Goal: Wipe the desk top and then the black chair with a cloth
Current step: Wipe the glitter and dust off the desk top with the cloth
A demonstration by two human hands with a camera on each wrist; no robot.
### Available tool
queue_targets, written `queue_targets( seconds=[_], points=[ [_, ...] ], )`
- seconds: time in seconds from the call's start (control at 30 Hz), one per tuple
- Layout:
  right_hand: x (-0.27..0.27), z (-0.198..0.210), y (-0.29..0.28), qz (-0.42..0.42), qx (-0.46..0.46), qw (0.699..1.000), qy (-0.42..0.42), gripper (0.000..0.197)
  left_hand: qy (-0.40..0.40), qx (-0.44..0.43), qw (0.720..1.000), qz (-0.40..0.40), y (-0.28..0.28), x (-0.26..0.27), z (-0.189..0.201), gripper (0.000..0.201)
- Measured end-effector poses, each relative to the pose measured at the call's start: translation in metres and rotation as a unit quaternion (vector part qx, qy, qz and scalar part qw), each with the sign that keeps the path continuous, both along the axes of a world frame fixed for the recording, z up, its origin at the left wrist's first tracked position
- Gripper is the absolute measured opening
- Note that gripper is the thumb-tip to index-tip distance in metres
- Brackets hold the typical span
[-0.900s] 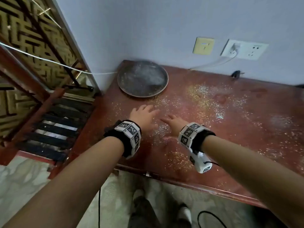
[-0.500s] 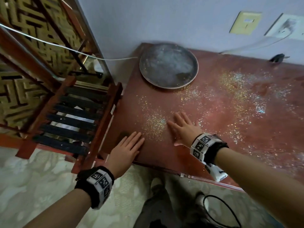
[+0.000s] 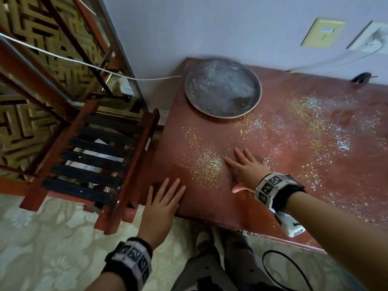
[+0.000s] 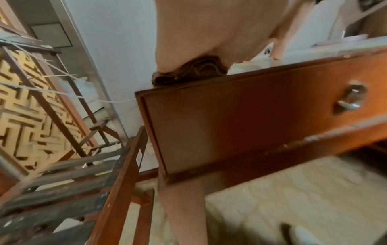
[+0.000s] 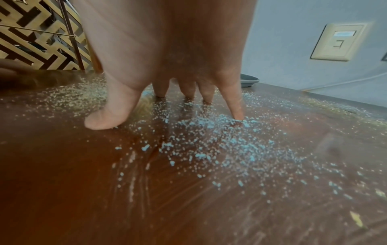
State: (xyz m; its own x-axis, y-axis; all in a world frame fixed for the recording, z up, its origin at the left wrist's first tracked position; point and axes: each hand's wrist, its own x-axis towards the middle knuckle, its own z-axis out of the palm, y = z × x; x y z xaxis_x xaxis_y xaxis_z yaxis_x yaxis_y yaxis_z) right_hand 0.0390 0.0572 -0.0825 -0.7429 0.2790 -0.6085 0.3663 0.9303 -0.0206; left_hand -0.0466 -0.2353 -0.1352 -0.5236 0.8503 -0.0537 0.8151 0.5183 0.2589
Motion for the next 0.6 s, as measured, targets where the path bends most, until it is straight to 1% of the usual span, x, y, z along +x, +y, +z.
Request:
queue_targets(
  seconds=[0.1,0.17,0.2,0.27,0.3,0.33,0.37,0.4,0.43,0.47,0.53,0.6],
  points=[
    [-0.001,0.000,0.001,0.001,-0.001,1.000,-0.005,0.108,-0.033,-0.029,0.999,0.007,0.053,-0.038,0.009,0.048],
    [0.000,0.000,0.002,-0.001,-0.005,1.000,-0.005,0.108,-0.051,-0.054,0.997,0.020,0.074,-0.055,0.011,0.059],
    [0.000,0.000,0.001,0.001,-0.005,1.000,-0.007,0.109,-0.057,-0.048,0.997,0.028,0.071,-0.054,0.007,0.061],
    [0.000,0.000,0.001,0.005,-0.001,1.000,-0.010,0.109,-0.076,0.010,0.996,0.046,0.045,-0.037,0.004,0.057],
    [0.001,-0.001,0.001,0.006,0.001,1.000,-0.012,0.109,-0.077,0.029,0.995,0.054,0.027,-0.022,0.002,0.062],
    [0.000,-0.002,0.002,0.006,0.002,1.000,-0.012,0.110,-0.076,0.045,0.994,0.060,0.011,-0.007,0.003,0.074],
    [0.000,-0.002,0.002,0.008,0.003,1.000,-0.014,0.110,-0.077,0.049,0.994,0.057,0.000,0.002,0.002,0.079],
    [0.000,-0.002,0.002,0.012,0.005,1.000,-0.019,0.109,-0.082,0.059,0.994,0.052,-0.003,0.003,0.001,0.073],
    [0.000,-0.001,0.001,0.015,0.007,1.000,-0.021,0.109,-0.086,0.058,0.994,0.044,0.002,-0.003,0.000,0.061],
    [0.000,-0.001,0.001,0.016,0.008,1.000,-0.023,0.109,-0.086,0.056,0.993,0.050,0.014,-0.013,0.003,0.052],
    [-0.001,0.000,0.001,0.017,0.009,1.000,-0.024,0.109,-0.088,0.032,0.993,0.071,0.045,-0.045,0.011,0.053],
    [-0.001,0.000,0.001,0.016,0.010,1.000,-0.022,0.109,-0.089,-0.029,0.990,0.109,0.074,-0.073,0.020,0.049]
  ],
)
